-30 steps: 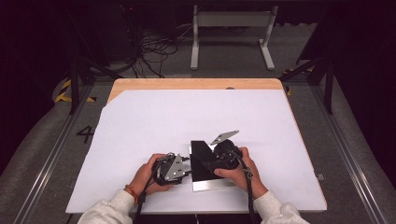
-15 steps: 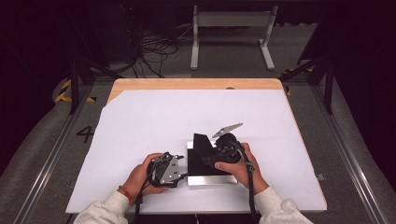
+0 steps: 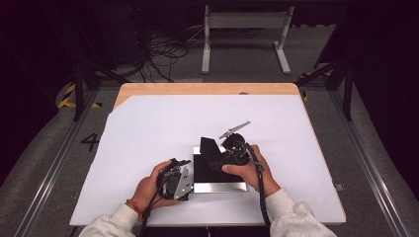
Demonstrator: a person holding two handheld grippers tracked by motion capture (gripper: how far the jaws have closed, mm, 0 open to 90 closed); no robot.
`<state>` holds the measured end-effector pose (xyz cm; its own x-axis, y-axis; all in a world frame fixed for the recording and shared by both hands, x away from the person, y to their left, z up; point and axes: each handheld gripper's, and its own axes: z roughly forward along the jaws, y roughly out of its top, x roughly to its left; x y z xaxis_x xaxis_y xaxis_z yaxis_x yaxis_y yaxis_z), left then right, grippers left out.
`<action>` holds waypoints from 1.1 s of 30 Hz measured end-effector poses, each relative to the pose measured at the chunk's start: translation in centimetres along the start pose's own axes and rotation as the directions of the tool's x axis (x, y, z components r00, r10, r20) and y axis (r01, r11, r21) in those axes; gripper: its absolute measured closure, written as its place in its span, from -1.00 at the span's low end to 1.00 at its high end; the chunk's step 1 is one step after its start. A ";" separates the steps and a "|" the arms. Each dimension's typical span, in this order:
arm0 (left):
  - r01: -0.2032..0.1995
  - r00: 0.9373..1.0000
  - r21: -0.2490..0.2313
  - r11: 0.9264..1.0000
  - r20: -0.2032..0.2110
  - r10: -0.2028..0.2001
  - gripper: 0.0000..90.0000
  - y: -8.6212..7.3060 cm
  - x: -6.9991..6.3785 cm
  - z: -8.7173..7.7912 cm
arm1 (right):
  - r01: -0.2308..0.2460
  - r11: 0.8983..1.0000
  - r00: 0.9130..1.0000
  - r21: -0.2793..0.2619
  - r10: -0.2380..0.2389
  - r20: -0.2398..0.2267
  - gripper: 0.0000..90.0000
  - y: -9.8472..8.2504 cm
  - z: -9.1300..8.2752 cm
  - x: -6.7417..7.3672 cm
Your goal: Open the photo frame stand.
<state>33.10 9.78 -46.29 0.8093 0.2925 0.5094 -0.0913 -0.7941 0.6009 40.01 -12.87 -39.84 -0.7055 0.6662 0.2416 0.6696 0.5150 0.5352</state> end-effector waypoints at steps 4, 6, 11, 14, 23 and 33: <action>-0.035 0.999 -0.012 0.999 -0.015 0.035 -0.60 0.2 0.0 0.2 | -0.015 1.000 1.000 0.008 0.015 0.000 -0.12 0.2 0.5 -0.2; -0.044 0.999 -0.021 0.999 -0.002 0.044 -0.57 0.3 0.0 0.4 | -0.016 1.000 1.000 0.010 0.016 0.001 -0.12 0.4 0.6 -0.2; -0.038 0.998 -0.044 0.998 0.038 0.039 -0.41 0.3 0.2 0.7 | -0.022 1.000 1.000 0.008 0.022 0.006 -0.12 0.7 0.8 -0.2; -0.032 0.994 -0.061 0.998 0.104 0.038 -0.06 0.1 0.5 0.8 | -0.032 0.999 0.999 0.005 0.032 0.006 -0.12 0.8 0.8 -0.3; 0.020 0.992 -0.047 0.999 0.124 -0.014 0.34 -0.4 1.3 1.0 | -0.029 1.000 0.999 -0.001 0.029 0.017 -0.14 0.5 0.8 -0.3; -0.015 0.997 -0.064 0.998 0.068 0.019 -0.07 0.4 0.4 1.3 | -0.059 0.998 0.998 -0.019 0.059 -0.029 -0.13 0.9 0.8 -0.4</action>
<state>34.17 8.91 -46.66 0.8452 0.2400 0.4775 -0.1405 -0.7624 0.6317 41.09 -12.19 -40.07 -0.6713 0.6795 0.2961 0.7059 0.4643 0.5350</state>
